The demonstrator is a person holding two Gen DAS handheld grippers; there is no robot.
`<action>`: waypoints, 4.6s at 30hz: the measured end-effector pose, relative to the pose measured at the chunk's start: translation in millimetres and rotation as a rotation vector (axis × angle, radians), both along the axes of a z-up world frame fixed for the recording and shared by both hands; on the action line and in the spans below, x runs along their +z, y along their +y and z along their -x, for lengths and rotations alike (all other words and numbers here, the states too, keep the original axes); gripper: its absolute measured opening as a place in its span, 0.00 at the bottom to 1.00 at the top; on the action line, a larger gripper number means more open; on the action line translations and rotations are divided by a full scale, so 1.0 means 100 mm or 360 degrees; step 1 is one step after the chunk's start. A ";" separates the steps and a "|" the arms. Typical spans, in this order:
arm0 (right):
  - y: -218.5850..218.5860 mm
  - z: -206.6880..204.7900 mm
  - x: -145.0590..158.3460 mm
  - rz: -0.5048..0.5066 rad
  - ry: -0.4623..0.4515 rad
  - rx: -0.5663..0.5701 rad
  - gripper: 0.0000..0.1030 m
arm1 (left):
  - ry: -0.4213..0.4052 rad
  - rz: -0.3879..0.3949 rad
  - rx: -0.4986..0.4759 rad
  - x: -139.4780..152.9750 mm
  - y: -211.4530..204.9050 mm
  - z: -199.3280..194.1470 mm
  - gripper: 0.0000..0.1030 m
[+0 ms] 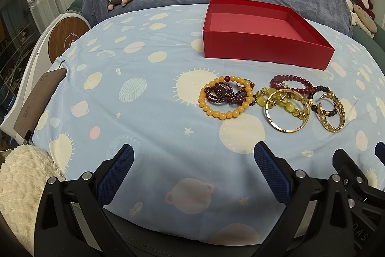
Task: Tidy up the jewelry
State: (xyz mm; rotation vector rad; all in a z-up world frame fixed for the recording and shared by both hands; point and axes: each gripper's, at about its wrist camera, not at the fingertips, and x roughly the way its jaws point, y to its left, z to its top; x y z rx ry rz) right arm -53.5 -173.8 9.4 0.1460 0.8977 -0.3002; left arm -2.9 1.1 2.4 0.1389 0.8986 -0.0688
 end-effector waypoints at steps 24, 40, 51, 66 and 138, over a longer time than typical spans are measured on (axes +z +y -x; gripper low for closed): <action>-0.04 0.00 -0.01 -0.0040 0.0012 0.0013 0.93 | 0.0014 0.0026 -0.0006 0.02 0.04 -0.02 0.93; -0.25 -0.39 -0.01 -0.0057 0.0077 0.0027 0.93 | 0.0079 0.0135 0.0058 -0.03 0.28 -0.39 0.93; -0.29 -0.60 -0.10 -0.0172 0.0078 0.0039 0.88 | 0.0095 0.0201 0.0019 -0.06 0.20 -0.58 0.93; -0.27 -0.72 -0.22 -0.0190 0.0144 0.0073 0.53 | 0.0153 0.0171 -0.0103 -0.13 -0.04 -0.66 0.93; -0.65 -1.80 0.84 -0.0262 -0.0143 0.0253 0.53 | -0.0095 0.0593 -0.0563 1.37 -0.80 -1.84 0.07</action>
